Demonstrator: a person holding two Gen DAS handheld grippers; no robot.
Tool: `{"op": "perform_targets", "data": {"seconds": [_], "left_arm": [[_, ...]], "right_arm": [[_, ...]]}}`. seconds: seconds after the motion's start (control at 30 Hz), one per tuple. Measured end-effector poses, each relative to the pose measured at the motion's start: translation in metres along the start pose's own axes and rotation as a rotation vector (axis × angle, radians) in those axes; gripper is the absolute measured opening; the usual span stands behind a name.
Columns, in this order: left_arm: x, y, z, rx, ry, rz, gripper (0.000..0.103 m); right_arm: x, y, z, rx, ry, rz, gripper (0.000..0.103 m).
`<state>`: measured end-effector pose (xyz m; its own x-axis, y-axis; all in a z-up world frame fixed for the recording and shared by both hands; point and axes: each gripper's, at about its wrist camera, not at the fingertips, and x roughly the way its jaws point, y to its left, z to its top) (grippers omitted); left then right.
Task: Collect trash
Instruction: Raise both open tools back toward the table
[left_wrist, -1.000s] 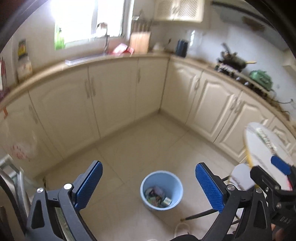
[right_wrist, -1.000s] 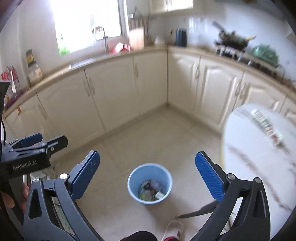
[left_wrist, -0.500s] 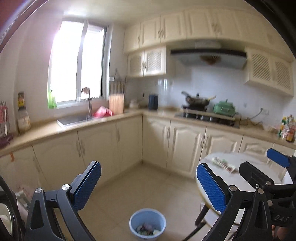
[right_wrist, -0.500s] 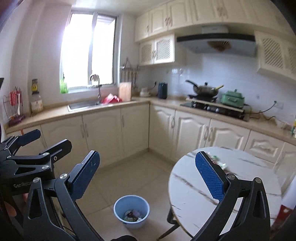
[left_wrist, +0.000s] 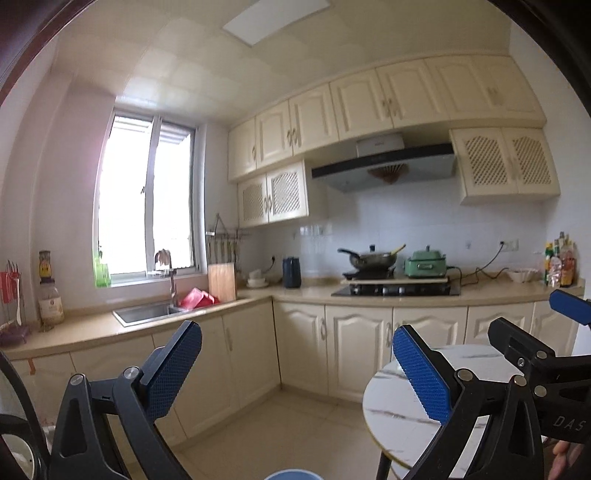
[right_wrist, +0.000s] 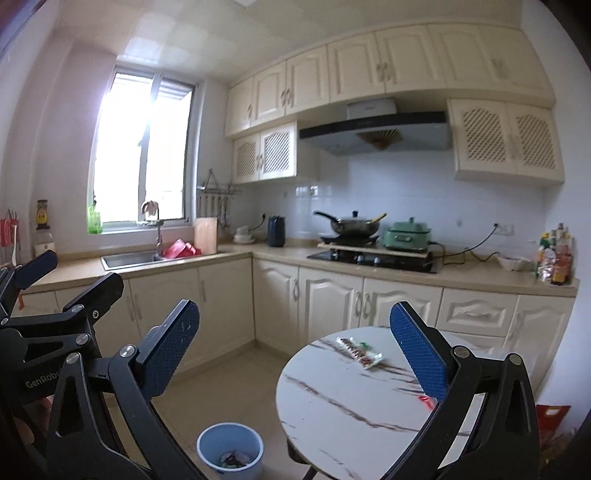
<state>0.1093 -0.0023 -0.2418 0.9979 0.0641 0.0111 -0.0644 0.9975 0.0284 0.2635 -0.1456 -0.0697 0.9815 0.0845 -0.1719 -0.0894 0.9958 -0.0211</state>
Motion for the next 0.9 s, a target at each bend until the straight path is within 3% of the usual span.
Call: {"op": "perform_targets", "data": {"seconds": [0.33,0.63,0.9], "left_arm": [[0.023,-0.028,-0.020,0.031,-0.012,-0.073,0.102],[0.084,-0.053,0.016,0.078,0.040,-0.163,0.102],[0.174,-0.085,0.036,0.107,0.199,-0.270,0.102]], "right_arm": [[-0.003,-0.036,0.000,0.023,-0.018,-0.089,0.103],[0.020,-0.093,-0.018,0.073,0.045,-0.192,0.103],[0.056,-0.151,-0.045,0.112,0.154,-0.269,0.103]]}}
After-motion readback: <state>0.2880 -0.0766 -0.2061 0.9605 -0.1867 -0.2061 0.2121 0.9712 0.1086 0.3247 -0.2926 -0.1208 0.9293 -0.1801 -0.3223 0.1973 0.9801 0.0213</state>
